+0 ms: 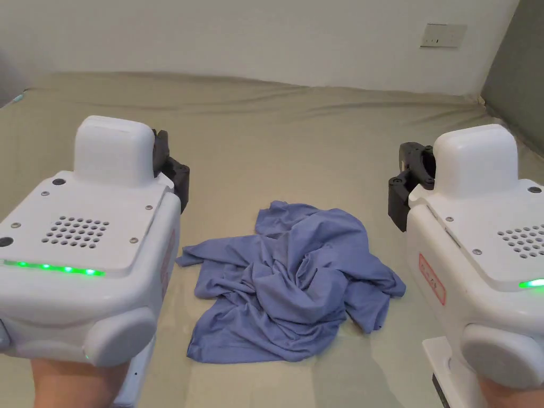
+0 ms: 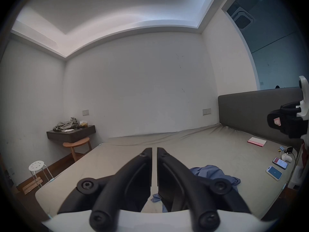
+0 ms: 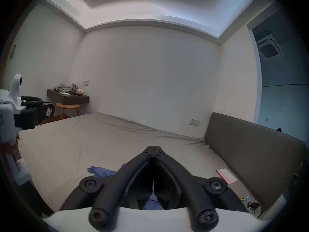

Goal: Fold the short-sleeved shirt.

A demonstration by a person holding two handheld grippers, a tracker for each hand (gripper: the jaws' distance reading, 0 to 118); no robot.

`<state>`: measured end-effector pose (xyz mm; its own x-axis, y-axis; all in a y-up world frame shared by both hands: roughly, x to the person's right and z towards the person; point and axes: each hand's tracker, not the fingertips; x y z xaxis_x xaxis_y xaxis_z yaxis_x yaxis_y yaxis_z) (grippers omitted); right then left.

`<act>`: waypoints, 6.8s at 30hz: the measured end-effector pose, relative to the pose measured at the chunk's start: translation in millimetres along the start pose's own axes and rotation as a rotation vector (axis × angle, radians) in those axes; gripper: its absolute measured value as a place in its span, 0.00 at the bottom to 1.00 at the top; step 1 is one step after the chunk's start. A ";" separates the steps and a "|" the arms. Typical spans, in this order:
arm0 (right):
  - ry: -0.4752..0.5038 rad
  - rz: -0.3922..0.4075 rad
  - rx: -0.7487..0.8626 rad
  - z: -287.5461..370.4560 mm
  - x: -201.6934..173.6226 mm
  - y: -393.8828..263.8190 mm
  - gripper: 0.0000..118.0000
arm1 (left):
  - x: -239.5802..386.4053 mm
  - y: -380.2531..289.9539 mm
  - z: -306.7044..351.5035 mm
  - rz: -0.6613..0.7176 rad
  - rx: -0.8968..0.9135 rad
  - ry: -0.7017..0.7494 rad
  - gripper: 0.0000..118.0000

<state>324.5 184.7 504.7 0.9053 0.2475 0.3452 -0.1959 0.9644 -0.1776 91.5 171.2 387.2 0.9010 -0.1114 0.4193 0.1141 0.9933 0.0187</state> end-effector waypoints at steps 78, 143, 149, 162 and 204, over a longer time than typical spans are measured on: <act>0.178 -0.012 -0.730 -239.6 67.7 -227.7 0.12 | -57.4 -177.9 -67.7 0.080 -0.635 -0.044 0.02; -0.184 -0.048 0.081 -302.1 124.6 159.2 0.12 | -186.2 167.9 -293.6 0.096 0.036 0.189 0.02; -0.151 -0.044 0.012 -330.9 106.8 121.2 0.12 | -185.8 136.0 -315.8 0.094 -0.017 0.205 0.02; 0.096 -0.043 -0.443 -260.7 57.4 -88.1 0.12 | -164.7 -72.3 -219.0 0.068 -0.413 0.191 0.02; 0.001 -0.104 -0.361 -61.4 47.6 -55.1 0.88 | -119.0 -93.8 -55.6 0.087 -0.379 0.017 0.97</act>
<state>401.5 137.6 474.3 0.9137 0.1498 0.3778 0.0424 0.8894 -0.4551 -3.2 89.6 285.0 0.9204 -0.0309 0.3898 0.1806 0.9177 -0.3539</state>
